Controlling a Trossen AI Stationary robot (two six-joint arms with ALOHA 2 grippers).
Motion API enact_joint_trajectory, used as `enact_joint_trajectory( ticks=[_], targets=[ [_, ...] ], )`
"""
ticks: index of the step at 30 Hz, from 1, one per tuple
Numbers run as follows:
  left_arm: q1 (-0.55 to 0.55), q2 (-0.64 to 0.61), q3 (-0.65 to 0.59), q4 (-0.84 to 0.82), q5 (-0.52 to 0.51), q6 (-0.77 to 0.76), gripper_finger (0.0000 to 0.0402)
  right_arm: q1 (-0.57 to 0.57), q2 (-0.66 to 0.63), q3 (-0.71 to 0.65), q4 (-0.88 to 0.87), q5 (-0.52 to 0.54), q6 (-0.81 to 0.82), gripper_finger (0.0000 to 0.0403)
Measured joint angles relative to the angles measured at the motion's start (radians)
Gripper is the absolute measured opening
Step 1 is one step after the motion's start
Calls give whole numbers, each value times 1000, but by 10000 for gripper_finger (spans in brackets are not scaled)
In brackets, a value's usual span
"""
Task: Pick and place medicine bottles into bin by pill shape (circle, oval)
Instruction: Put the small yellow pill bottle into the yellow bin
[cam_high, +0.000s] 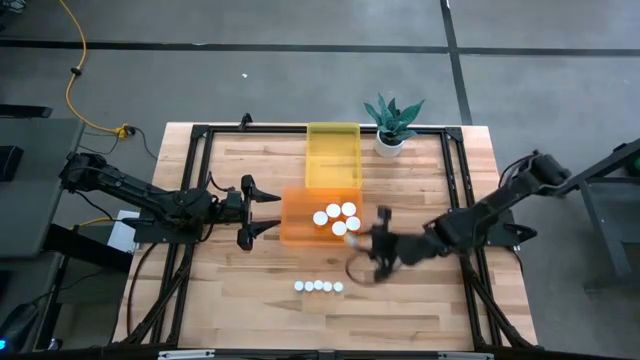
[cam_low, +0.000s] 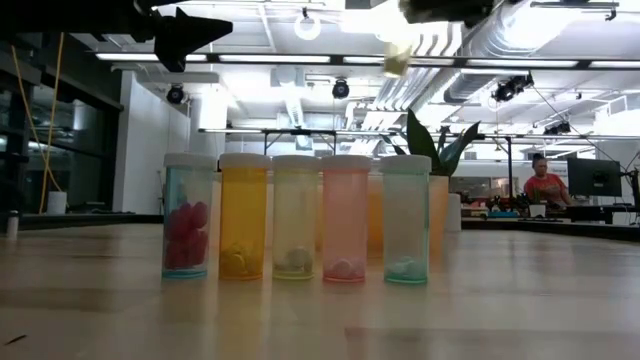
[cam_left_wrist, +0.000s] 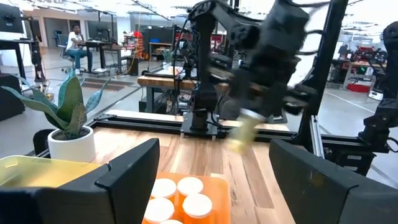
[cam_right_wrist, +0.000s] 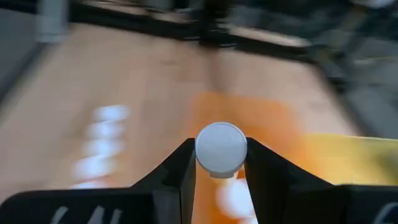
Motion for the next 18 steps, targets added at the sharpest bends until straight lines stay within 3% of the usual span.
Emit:
enact_joint_trajectory(
  ticks=[5, 11, 15, 18],
  targets=[
    [0, 0, 0, 0, 0, 0, 291, -228, 11, 0, 11, 24, -33, 99],
    [0, 0, 0, 0, 0, 0, 291, -523, 101, 0, 38, -112, 66, 99],
    [0, 0, 0, 0, 0, 0, 291, -644, 197, 0, 83, -211, 145, 99],
    [0, 0, 0, 0, 0, 0, 291, -699, 266, 0, 112, -222, 196, 99]
  ],
)
